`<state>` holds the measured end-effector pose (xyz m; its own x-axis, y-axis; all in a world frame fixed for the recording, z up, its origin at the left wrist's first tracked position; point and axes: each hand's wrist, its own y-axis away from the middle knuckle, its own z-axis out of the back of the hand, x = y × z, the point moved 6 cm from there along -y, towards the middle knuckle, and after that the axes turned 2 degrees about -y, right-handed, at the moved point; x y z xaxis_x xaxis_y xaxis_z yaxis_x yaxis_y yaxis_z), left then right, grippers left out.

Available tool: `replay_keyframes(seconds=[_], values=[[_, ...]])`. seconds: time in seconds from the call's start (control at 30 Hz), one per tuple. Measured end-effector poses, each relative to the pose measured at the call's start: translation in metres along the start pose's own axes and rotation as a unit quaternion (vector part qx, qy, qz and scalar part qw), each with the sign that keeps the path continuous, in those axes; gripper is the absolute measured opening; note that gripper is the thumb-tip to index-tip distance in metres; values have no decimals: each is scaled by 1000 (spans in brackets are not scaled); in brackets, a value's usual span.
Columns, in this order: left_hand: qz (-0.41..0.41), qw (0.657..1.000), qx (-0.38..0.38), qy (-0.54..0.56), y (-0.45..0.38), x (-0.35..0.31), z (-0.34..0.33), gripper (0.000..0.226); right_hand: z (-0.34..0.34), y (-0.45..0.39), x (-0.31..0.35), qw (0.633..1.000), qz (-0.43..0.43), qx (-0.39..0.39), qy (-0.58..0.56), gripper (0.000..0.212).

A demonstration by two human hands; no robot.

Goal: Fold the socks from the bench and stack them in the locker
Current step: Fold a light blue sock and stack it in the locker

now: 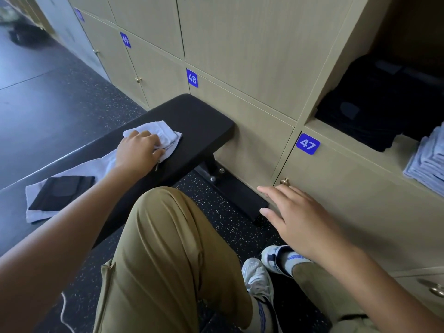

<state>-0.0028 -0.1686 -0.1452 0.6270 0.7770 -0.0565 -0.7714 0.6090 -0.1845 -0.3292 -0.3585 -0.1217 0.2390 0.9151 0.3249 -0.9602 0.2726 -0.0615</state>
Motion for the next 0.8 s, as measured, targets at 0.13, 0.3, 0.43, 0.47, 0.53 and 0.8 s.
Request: replay_keyframes(seconds=[0.13, 0.3, 0.43, 0.47, 0.53, 0.8], values=[[-55, 997, -59, 1, 2, 0, 3, 36, 1, 1, 1, 1000, 0, 3, -4, 40], [-48, 988, -130, 67, 1, -14, 49, 17, 10, 2, -1, 999, -27, -3, -30, 40], [-92, 978, -126, 139, 10, -48, 87, 13, 18, -1, -2, 995, -43, -18, -88, 43], [-105, 976, -114, 153, 14, -57, 93, 12, 20, -1, -1, 993, -46, -25, -104, 45], [-132, 969, -74, 194, 25, -77, 102, 8, 23, -2, 0, 988, -51, -39, -144, 50], [-197, 901, 139, 360, 70, -148, 91, 11, 21, -4, 2, 938, -87, -53, -331, 79]])
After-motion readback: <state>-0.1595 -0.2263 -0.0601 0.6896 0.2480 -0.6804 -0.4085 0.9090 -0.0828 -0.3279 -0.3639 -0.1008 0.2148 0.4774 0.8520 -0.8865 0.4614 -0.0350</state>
